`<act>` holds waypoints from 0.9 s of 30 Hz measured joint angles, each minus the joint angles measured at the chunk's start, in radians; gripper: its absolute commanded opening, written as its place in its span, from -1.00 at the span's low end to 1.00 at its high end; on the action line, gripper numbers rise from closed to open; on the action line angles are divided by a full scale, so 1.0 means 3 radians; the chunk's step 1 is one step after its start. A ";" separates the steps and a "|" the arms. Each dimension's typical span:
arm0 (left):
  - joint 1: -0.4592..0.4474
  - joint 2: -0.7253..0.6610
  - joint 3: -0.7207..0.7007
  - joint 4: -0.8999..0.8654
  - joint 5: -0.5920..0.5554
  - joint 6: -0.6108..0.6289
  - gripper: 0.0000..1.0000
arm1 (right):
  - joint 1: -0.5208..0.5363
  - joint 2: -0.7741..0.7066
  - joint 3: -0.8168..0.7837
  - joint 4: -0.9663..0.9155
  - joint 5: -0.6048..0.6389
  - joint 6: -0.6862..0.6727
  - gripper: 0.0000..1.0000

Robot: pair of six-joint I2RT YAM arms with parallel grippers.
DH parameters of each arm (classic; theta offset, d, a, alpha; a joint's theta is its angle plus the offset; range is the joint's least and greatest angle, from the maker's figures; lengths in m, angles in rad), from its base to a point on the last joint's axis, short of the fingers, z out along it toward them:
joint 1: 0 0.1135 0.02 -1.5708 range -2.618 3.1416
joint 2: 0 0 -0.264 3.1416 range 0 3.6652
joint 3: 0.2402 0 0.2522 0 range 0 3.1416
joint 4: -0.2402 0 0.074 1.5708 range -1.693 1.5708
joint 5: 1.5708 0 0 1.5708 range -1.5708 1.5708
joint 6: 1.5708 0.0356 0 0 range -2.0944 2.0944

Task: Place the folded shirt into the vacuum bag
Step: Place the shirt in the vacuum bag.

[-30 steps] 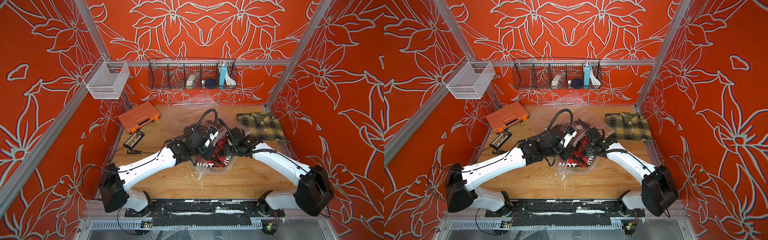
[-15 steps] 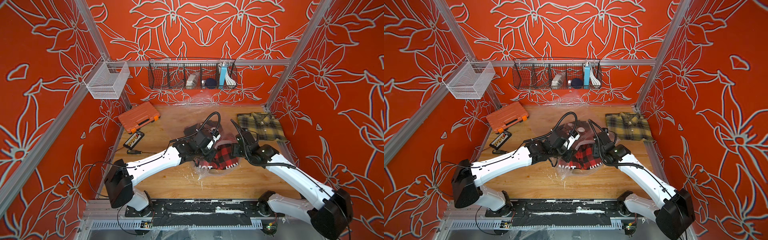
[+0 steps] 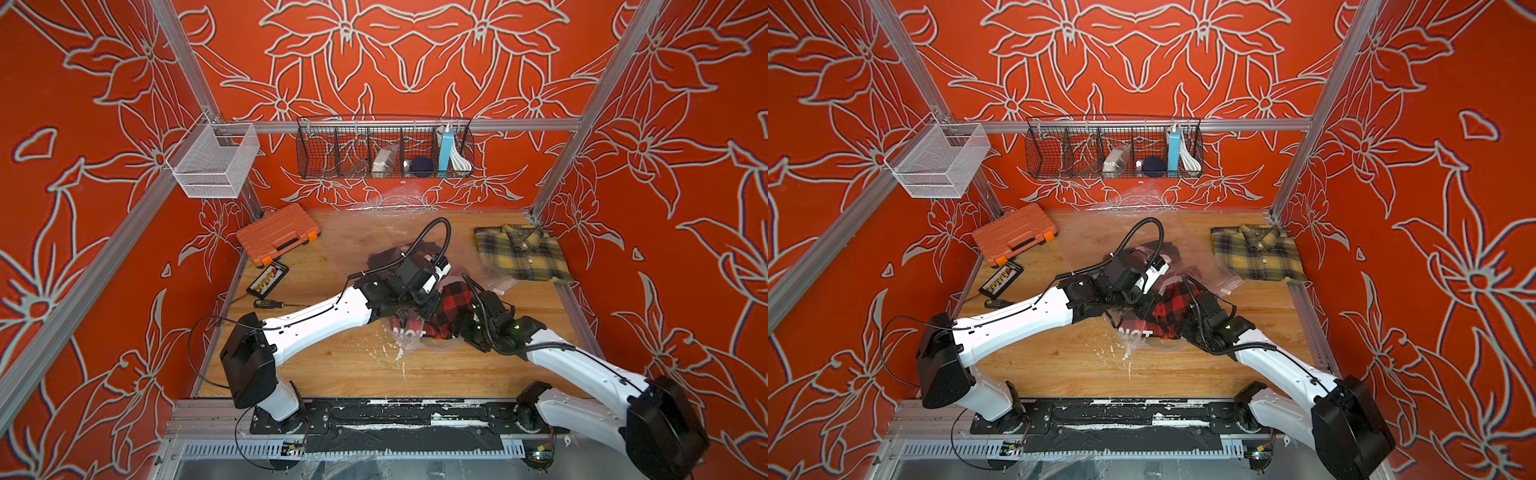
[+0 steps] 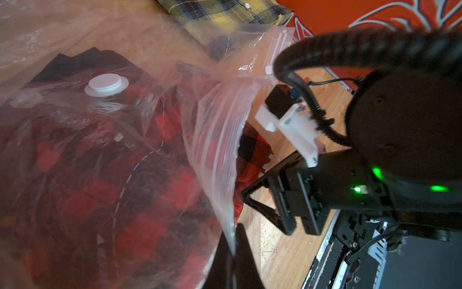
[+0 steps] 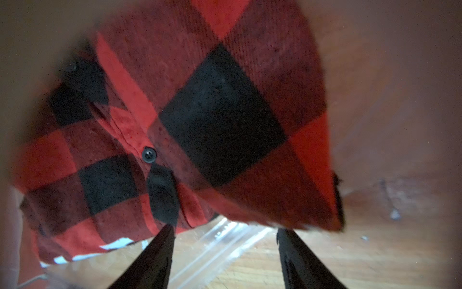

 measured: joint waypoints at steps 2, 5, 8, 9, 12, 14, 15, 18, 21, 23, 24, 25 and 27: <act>-0.0036 0.0018 0.0029 -0.0024 -0.0003 0.0014 -1.00 | 0.0000 0.0155 -0.0001 0.0214 -0.0036 0.0151 0.36; -0.0074 0.0027 0.0034 -0.0053 -0.0004 0.0022 -1.00 | -0.0004 0.0359 -0.0039 0.0504 -0.0071 0.0374 0.37; -0.0083 0.0029 0.0034 -0.0070 -0.0003 0.0029 -1.00 | -0.0015 0.0473 -0.0102 0.0688 -0.0070 0.0575 0.38; -0.0083 0.0031 0.0034 -0.0069 -0.0001 0.0031 -1.00 | -0.0015 0.0497 -0.0106 0.0718 -0.0065 0.0623 0.37; -0.0085 0.0033 0.0048 -0.0074 0.0001 0.0031 -1.00 | -0.0022 0.0571 -0.0097 0.0833 -0.0008 0.0711 0.17; -0.0090 0.0043 0.0079 -0.0076 0.0004 0.0031 -1.00 | -0.0022 0.0660 -0.0079 0.0921 0.0046 0.0718 -0.13; -0.0094 0.0047 0.0095 -0.0078 0.0006 0.0031 -1.00 | -0.0023 0.0718 -0.0072 0.0991 0.0071 0.0720 -0.32; -0.0113 0.0062 0.0148 -0.0089 0.0020 0.0032 -1.00 | -0.0036 0.0926 -0.0060 0.1255 0.0145 0.0679 -0.76; -0.0134 0.0070 0.0184 -0.0103 0.0033 0.0043 -1.00 | -0.0037 0.1104 -0.0053 0.1559 0.0234 0.0647 -1.00; -0.0144 0.0071 0.0201 -0.0114 0.0041 0.0058 -1.00 | -0.0038 0.1205 -0.0051 0.1809 0.0264 0.0563 -1.00; -0.0146 0.0071 0.0205 -0.0116 0.0045 0.0069 -1.00 | -0.0039 0.1233 -0.0043 0.1884 0.0268 0.0518 -1.00; -0.0148 0.0071 0.0206 -0.0117 0.0048 0.0074 -1.00 | -0.0043 0.1250 -0.0020 0.1953 0.0267 0.0430 -1.00; -0.0148 0.0071 0.0206 -0.0117 0.0050 0.0084 -1.00 | -0.0045 0.1255 0.0080 0.2056 0.0253 0.0239 -1.00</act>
